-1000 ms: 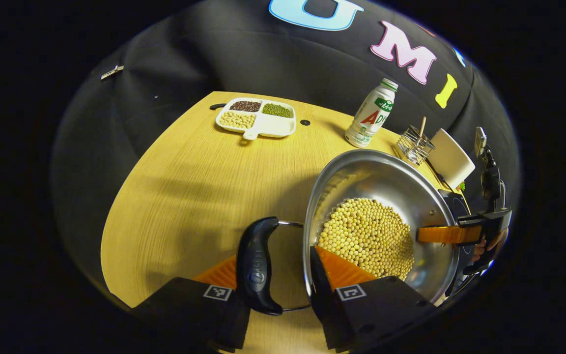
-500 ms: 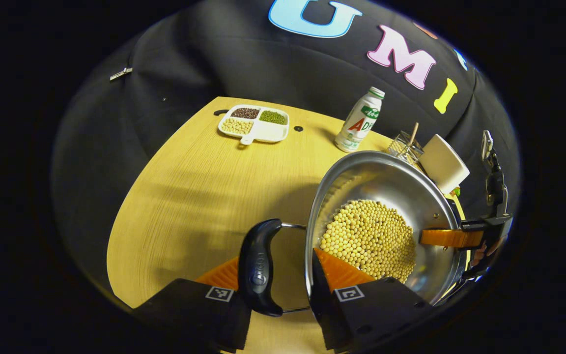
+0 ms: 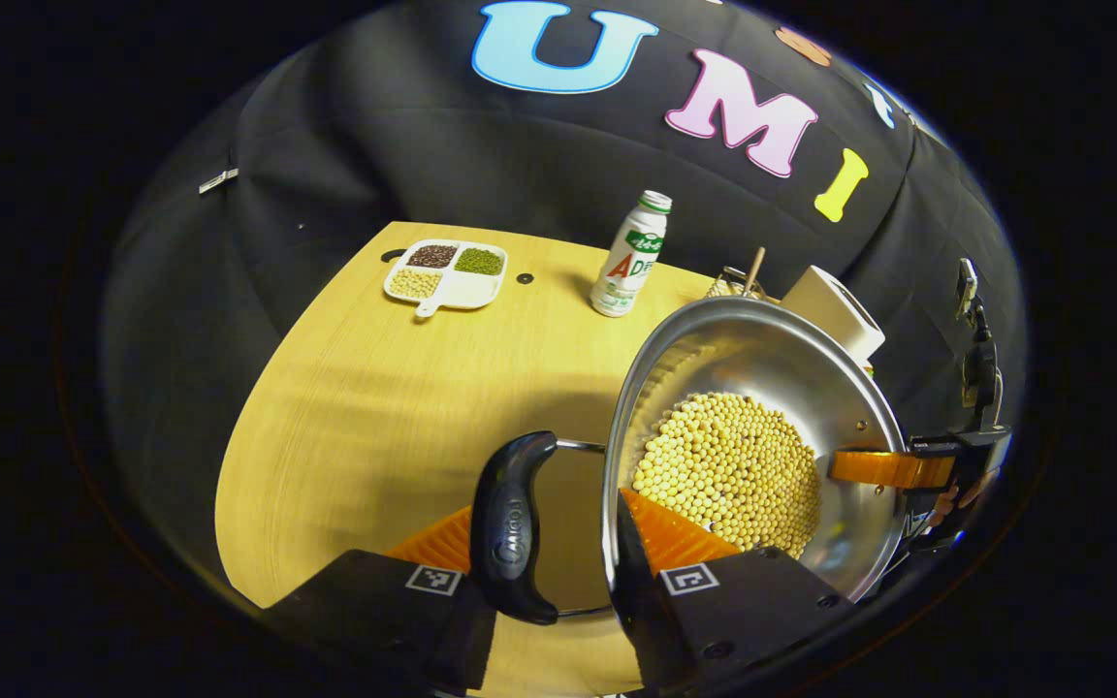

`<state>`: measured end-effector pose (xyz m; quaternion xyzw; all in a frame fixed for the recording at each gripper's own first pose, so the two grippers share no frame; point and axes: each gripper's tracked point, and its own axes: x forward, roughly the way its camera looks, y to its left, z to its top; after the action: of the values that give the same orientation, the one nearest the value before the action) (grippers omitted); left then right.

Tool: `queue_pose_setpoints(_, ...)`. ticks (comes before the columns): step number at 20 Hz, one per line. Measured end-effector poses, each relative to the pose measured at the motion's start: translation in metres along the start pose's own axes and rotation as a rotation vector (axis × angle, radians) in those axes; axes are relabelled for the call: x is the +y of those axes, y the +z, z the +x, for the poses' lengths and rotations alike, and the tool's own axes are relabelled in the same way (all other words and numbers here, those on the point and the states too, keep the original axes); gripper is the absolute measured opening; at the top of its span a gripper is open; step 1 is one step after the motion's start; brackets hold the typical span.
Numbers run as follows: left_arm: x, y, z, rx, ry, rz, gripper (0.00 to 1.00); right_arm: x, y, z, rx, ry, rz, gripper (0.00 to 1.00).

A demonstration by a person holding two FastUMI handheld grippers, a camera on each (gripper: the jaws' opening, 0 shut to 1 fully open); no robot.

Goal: First push the handle of the pot to place it horizontally, then grasp the pot with both hands and set it on the induction cooktop.

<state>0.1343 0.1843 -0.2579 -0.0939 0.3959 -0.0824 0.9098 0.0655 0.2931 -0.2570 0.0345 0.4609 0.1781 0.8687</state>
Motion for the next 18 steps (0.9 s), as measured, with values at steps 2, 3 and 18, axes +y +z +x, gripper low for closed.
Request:
queue_pose_setpoints(2, -0.019, 0.001, -0.002, -0.004, -0.007, 0.003, 0.60, -0.014, 0.003, -0.013, -0.015, -0.006, 0.004, 0.60)
queue_pose_setpoints(3, -0.029, 0.001, -0.002, -0.004, -0.011, 0.002, 0.59, -0.023, 0.005, -0.019, -0.026, -0.012, 0.007, 0.60)
queue_pose_setpoints(18, -0.197, 0.005, 0.039, 0.014, -0.077, 0.052, 0.59, -0.185, 0.027, -0.075, -0.104, -0.108, 0.113, 0.55)
